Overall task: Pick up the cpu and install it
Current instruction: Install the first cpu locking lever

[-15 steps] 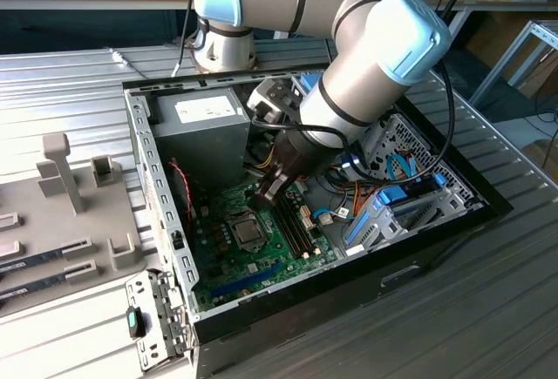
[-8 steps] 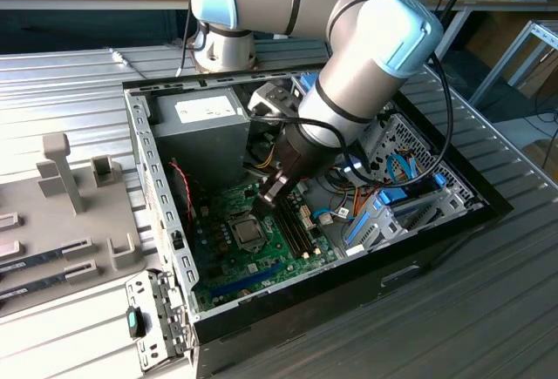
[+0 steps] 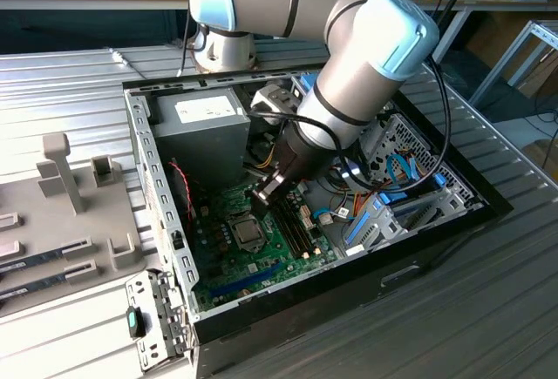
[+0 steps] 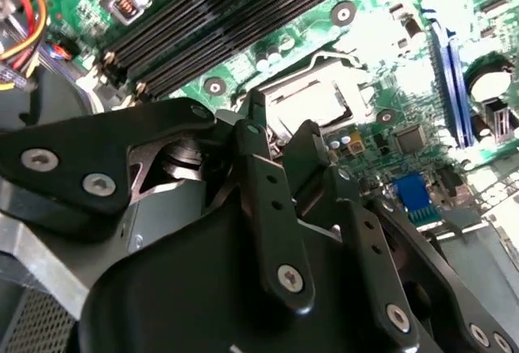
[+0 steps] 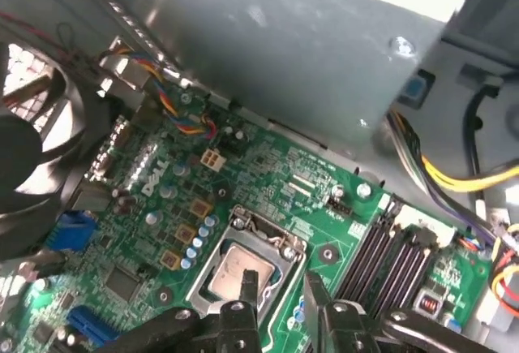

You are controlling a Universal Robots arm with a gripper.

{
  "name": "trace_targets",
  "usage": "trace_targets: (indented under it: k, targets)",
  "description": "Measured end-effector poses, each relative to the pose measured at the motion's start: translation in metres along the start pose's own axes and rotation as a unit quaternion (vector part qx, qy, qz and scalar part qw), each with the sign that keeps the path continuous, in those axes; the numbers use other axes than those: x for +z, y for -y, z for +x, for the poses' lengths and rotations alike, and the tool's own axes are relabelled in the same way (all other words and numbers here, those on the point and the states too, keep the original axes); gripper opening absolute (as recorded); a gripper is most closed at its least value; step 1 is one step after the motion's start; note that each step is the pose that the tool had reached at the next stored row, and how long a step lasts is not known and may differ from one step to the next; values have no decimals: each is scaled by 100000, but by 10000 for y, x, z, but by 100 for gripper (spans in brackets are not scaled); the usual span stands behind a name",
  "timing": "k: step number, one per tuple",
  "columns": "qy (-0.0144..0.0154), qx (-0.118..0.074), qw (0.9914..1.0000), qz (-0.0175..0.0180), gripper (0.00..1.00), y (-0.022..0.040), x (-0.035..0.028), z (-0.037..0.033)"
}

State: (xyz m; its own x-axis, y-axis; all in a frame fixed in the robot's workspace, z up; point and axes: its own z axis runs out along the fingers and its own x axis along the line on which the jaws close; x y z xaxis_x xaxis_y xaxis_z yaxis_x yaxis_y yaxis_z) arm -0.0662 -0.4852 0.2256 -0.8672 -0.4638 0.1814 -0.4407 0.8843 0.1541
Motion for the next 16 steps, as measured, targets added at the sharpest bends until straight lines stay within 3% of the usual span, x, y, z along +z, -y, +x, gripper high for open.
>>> trace_targets:
  k: [4,5,6,7,9,13,15,16]
  targets:
    - [-627,1850,99964,1838,36,1,1,0]
    - [-918,2483,99931,2593,36,0,2,-1]
    - [-1064,2958,99907,2941,36,1,2,-1]
    - [-1073,3487,99889,2974,36,1,2,-1]
    - [-905,4963,99836,2714,36,1,5,0]
    - [-624,7845,99663,2296,36,2,14,-3]
    - [-542,9909,99480,2284,36,4,23,-5]
    - [-621,10699,99389,2643,36,5,25,-5]
